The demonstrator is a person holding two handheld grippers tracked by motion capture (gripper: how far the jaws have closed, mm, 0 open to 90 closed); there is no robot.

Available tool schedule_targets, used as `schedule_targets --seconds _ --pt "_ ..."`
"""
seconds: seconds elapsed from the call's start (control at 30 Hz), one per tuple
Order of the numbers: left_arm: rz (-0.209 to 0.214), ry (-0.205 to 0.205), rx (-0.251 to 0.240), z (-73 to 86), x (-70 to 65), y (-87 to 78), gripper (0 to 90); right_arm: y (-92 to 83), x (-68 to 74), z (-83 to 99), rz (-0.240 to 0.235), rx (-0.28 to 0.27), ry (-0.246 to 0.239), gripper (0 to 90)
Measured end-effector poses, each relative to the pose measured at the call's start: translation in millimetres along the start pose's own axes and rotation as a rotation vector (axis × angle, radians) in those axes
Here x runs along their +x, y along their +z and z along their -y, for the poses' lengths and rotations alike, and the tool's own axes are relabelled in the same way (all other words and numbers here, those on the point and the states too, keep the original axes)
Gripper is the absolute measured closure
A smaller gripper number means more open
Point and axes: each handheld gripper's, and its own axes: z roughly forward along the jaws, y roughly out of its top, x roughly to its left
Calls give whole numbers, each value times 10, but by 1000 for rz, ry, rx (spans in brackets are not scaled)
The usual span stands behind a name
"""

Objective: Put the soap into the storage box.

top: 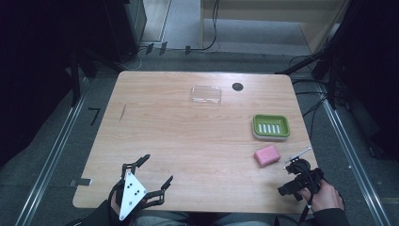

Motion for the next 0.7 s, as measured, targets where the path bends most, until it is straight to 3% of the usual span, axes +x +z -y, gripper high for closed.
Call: schedule_targets --seconds 0.7 --pt "6 6 3 -3 -6 13 136 -30 48 -143 2 -62 -13 0"
